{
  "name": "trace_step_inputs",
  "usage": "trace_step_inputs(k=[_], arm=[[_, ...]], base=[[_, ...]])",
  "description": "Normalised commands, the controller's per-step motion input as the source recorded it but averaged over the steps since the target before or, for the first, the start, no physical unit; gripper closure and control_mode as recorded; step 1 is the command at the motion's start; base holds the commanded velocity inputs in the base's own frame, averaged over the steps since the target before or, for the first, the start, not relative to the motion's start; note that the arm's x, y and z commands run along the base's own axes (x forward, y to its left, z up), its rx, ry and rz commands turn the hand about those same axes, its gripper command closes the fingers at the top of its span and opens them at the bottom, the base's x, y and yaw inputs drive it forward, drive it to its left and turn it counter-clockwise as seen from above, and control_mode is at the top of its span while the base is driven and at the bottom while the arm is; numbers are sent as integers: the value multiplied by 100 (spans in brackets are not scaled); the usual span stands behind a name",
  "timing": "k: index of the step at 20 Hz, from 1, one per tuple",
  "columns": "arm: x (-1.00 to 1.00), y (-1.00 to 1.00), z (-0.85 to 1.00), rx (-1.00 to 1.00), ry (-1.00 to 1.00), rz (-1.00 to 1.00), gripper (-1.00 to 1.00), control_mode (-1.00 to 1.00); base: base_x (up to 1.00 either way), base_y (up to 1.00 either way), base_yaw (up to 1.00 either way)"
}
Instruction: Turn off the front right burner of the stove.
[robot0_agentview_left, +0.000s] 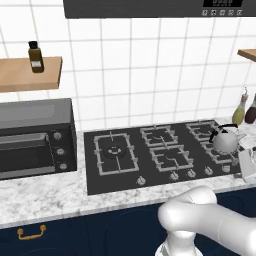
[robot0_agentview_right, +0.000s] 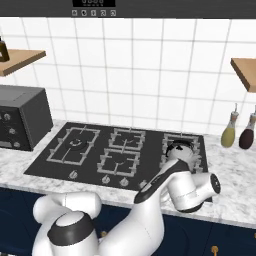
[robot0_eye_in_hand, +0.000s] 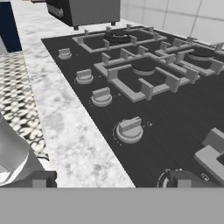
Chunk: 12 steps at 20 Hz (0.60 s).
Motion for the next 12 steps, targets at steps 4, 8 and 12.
trace_step_inputs(k=[4, 8, 12], arm=[[25, -11, -11, 0, 0, 0, -100, -100], [26, -8, -4, 0, 0, 0, -100, -100], [19, 0, -14, 0, 0, 0, -100, -100]], base=[[0, 0, 0], [0, 0, 0], [0, 0, 0]])
